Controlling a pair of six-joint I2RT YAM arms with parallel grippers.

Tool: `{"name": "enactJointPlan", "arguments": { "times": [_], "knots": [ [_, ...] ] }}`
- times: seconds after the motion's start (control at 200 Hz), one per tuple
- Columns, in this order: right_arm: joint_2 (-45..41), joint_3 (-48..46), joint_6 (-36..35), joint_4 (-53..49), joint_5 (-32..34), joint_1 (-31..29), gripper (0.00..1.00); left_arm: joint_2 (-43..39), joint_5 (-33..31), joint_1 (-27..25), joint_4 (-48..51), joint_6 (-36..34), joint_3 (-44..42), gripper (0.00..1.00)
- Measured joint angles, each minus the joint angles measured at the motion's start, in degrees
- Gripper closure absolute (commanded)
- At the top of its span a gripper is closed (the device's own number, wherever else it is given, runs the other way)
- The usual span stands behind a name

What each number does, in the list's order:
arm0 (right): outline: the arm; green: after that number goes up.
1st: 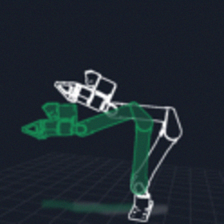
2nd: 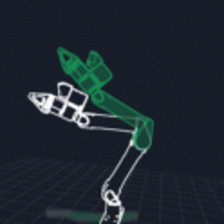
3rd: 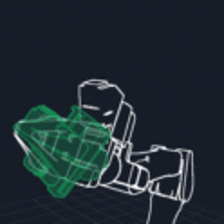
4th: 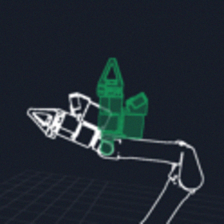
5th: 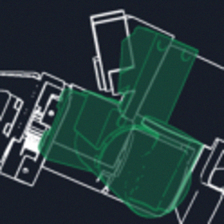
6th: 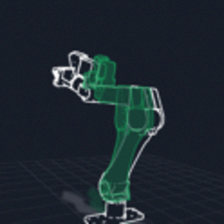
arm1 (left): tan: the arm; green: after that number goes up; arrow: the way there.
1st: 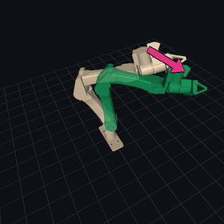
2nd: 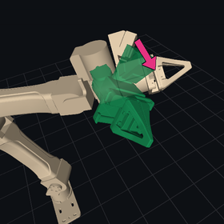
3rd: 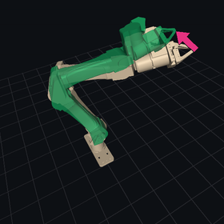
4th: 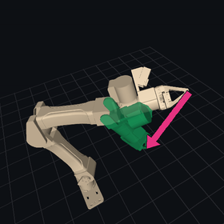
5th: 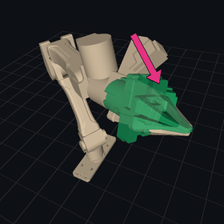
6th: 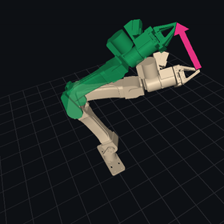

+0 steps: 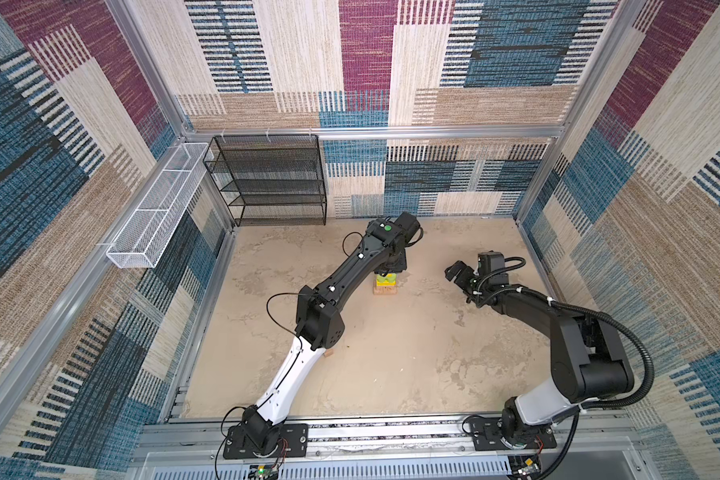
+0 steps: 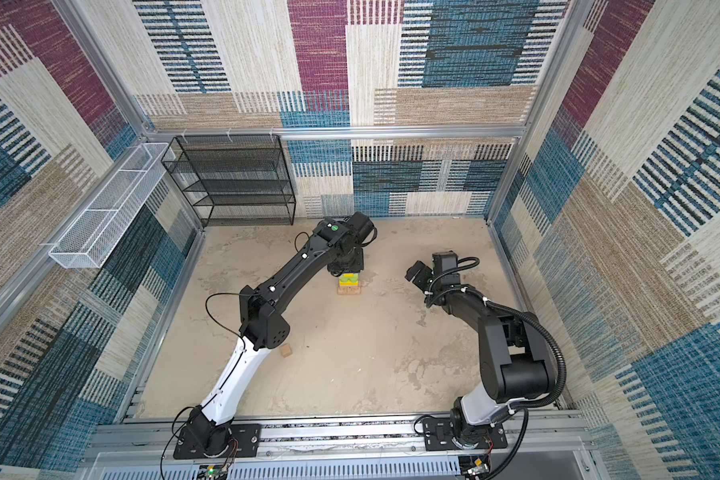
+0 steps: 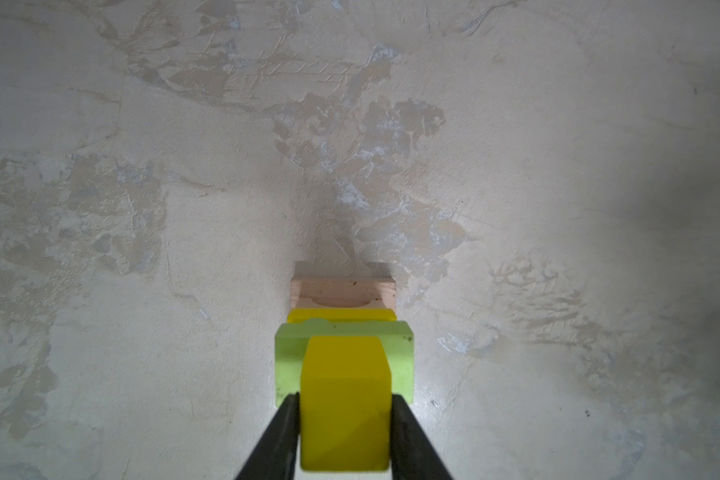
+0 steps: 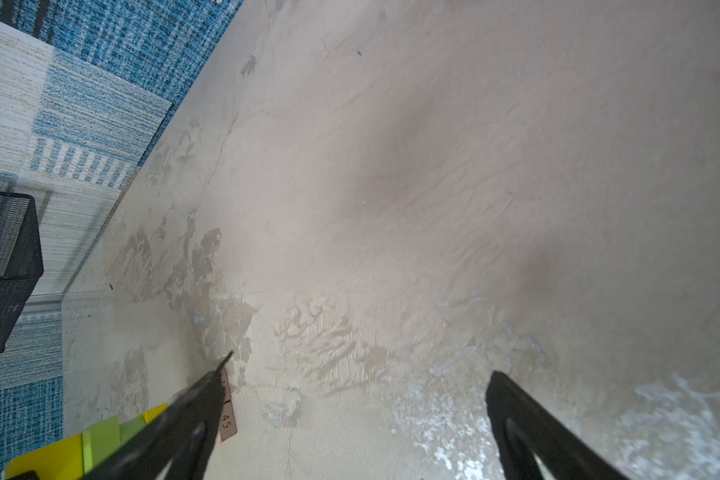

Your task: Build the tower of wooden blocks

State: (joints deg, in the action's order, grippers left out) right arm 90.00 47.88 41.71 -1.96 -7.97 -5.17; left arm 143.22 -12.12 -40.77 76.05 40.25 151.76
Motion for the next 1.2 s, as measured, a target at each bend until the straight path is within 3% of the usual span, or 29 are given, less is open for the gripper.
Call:
{"name": "enactJointPlan", "arguments": {
  "times": [0.215,0.511,0.616,0.716,0.826,1.197],
  "knots": [
    [0.0,0.0,0.0,0.0,-0.02,0.0,0.01,0.0,0.0,0.0,0.0,0.0,0.04,0.54],
    [0.0,0.07,-0.02,-0.04,-0.02,0.0,0.01,-0.76,-0.02,0.0,-0.02,0.0,0.24,0.31],
    [0.0,0.17,-0.13,-0.02,-0.02,0.0,0.01,-1.38,-0.13,-0.02,-0.02,-0.02,0.24,0.18],
    [0.0,0.17,-0.22,-0.02,-0.02,0.0,0.01,-2.16,-0.17,-0.11,-0.02,-0.02,0.24,0.15],
    [0.0,0.24,-0.44,-0.07,0.0,0.0,0.01,-3.26,-0.17,-0.24,0.0,-0.04,0.24,0.0],
    [-5.49,-0.48,-1.25,-1.92,3.26,0.0,0.01,-8.83,-1.2,-0.57,-0.04,-3.04,0.24,0.01]
  ]
}}
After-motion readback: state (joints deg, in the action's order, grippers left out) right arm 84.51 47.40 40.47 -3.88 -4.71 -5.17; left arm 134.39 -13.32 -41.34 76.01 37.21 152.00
